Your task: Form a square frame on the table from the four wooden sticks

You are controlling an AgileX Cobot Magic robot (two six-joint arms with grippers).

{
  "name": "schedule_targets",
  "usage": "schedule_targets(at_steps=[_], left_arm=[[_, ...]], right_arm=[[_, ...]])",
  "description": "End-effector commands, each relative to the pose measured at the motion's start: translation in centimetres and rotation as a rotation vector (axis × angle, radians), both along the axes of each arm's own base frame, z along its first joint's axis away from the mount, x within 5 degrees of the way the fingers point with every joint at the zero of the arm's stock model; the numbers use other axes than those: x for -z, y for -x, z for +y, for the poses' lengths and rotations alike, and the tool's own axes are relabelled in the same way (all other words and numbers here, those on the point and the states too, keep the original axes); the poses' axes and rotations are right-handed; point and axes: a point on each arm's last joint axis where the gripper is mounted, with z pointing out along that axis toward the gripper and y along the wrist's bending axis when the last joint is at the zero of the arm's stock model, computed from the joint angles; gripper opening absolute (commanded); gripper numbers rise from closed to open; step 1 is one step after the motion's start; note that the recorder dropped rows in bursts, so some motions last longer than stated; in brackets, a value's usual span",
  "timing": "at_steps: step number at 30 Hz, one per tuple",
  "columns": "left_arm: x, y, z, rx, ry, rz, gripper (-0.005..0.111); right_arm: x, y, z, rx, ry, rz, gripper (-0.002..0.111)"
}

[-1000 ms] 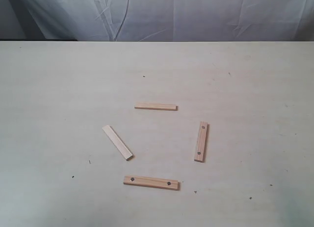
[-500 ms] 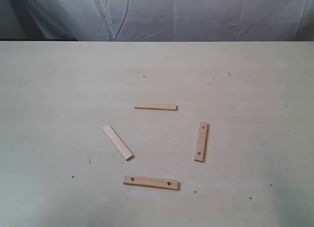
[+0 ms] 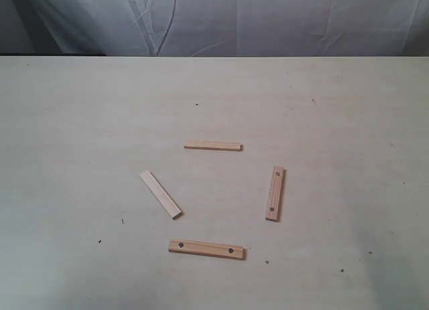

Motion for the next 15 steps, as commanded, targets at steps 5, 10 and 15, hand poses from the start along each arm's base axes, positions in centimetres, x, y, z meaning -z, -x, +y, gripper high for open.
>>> schedule_targets(at_steps=[5, 10, 15], left_arm=[[0.00, 0.01, -0.03, 0.004, 0.006, -0.012, 0.000], [0.00, 0.01, -0.02, 0.004, 0.001, -0.012, 0.000], [0.00, 0.01, -0.02, 0.004, 0.001, -0.012, 0.000]], right_arm=[[-0.29, 0.21, -0.05, 0.007, -0.002, -0.042, 0.000], [-0.31, 0.22, -0.05, 0.007, -0.003, -0.045, 0.000], [-0.34, 0.23, -0.05, 0.007, -0.003, -0.048, 0.000]])
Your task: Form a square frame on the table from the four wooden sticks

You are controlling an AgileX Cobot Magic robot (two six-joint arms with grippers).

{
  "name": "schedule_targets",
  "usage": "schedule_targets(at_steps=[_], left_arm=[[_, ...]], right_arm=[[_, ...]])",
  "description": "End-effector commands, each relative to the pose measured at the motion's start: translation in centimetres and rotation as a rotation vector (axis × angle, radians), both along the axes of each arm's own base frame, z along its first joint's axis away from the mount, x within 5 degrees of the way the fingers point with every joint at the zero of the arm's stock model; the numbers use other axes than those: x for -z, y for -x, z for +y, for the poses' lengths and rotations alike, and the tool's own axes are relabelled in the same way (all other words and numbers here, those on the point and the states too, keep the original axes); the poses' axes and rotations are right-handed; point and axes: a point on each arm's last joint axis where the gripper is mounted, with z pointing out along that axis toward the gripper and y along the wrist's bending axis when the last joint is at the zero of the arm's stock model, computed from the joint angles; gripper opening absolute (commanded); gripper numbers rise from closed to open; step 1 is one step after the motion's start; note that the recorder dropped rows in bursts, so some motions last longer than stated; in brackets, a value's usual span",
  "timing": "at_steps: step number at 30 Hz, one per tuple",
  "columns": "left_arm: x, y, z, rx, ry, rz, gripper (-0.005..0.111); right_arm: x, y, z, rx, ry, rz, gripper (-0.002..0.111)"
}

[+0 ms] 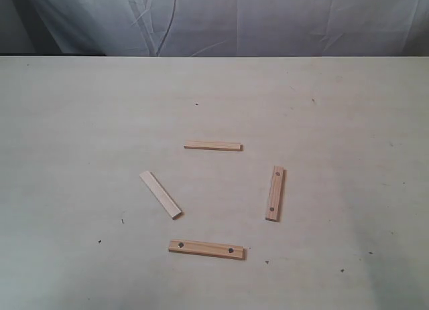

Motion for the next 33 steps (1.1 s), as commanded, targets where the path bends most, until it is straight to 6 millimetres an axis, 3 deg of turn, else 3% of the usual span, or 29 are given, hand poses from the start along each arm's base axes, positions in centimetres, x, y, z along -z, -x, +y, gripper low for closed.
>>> schedule_targets(at_steps=[1, 8, 15, 20, 26, 33], left_arm=[[0.0, 0.0, 0.0, 0.004, 0.001, -0.012, 0.000], [0.0, 0.0, 0.0, 0.004, 0.001, -0.012, 0.000], [0.0, 0.0, 0.0, 0.004, 0.001, -0.012, 0.000], [0.0, 0.0, 0.0, 0.004, 0.001, -0.012, 0.000], [0.0, 0.0, 0.0, 0.004, 0.001, -0.012, 0.000], [0.0, 0.0, 0.0, 0.004, 0.001, -0.012, 0.000]], right_arm=[[0.0, 0.0, 0.0, 0.005, -0.003, 0.004, 0.000], [-4.3, -0.6, 0.1, -0.008, 0.020, 0.295, 0.000], [-7.0, -4.7, 0.4, -0.024, 0.042, 0.755, 0.000], [-5.8, -7.9, 0.5, -0.020, 0.061, 0.935, 0.000], [-5.1, -10.4, 0.6, -0.022, 0.048, 0.933, 0.000], [-2.0, -13.6, 1.2, -0.057, -0.080, 1.118, 0.000]])
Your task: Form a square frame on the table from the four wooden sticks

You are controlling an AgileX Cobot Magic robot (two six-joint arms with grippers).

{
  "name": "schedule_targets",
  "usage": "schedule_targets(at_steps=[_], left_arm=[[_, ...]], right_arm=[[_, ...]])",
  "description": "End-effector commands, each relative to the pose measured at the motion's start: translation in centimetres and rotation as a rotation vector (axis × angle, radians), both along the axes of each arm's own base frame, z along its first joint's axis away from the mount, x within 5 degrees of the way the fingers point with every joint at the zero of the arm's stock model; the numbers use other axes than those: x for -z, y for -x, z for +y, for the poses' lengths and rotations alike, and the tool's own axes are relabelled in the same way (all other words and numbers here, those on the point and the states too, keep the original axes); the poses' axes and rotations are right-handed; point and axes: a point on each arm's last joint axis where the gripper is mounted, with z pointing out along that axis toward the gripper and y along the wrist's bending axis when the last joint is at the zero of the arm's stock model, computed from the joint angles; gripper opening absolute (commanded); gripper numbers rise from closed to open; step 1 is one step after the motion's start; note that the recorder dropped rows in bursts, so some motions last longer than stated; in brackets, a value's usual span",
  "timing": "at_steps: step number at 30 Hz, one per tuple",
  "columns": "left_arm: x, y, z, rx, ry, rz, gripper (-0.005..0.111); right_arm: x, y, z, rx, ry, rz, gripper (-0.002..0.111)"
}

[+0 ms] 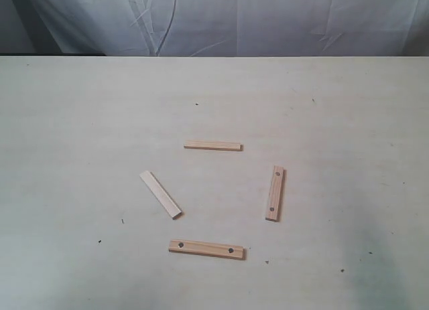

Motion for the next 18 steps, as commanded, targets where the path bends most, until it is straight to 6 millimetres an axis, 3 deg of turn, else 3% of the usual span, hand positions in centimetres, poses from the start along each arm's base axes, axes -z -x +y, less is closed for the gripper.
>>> schedule_targets(at_steps=[1, 8, 15, 18], left_arm=[[0.0, 0.0, 0.0, 0.004, 0.001, -0.012, 0.000], [0.0, 0.0, 0.0, 0.004, 0.001, -0.012, 0.000], [0.0, 0.0, 0.0, 0.004, 0.001, -0.012, 0.000], [0.0, 0.0, 0.0, 0.004, 0.001, -0.012, 0.000]], right_arm=[[1.8, -2.2, 0.3, 0.030, -0.088, 0.114, 0.000], [2.8, -6.1, 2.6, -0.068, -0.076, 0.372, -0.001], [2.3, -9.5, 9.1, -0.247, -0.049, 0.506, -0.001], [3.5, -10.3, 12.2, -0.274, -0.048, 0.558, -0.001]])
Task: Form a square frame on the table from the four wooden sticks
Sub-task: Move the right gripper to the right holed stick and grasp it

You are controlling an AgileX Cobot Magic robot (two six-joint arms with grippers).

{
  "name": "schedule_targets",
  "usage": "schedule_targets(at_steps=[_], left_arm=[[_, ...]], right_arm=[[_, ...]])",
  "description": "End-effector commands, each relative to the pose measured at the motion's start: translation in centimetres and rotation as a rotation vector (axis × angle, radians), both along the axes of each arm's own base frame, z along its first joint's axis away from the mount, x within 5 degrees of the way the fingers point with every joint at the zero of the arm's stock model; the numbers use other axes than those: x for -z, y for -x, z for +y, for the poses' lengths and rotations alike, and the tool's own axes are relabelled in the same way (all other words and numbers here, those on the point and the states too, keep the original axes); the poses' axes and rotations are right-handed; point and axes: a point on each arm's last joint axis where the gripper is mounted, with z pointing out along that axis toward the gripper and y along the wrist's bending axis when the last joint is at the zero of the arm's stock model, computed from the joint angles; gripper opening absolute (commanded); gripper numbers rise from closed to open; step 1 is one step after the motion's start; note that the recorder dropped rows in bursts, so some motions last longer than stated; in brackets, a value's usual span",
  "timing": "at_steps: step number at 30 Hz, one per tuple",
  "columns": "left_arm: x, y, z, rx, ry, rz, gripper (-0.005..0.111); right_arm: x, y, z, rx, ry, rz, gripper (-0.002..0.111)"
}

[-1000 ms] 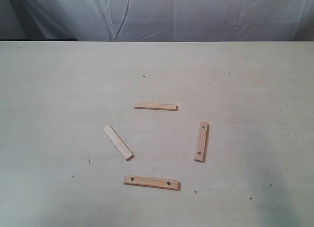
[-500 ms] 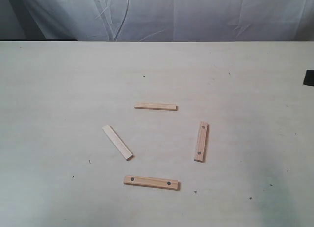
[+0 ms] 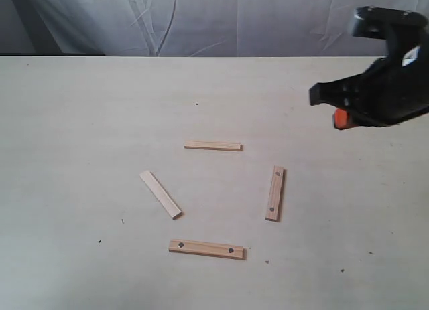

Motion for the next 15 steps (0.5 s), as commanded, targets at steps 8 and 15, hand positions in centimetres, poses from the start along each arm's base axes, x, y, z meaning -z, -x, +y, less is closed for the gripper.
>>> schedule_targets(at_steps=[8, 15], left_arm=[[0.0, 0.0, 0.0, 0.004, 0.001, -0.012, 0.000], [0.0, 0.0, 0.0, 0.004, 0.001, -0.012, 0.000]], right_arm=[[5.4, -0.2, 9.9, -0.201, 0.110, 0.112, -0.001], [7.6, -0.6, 10.9, -0.112, 0.060, 0.172, -0.001]])
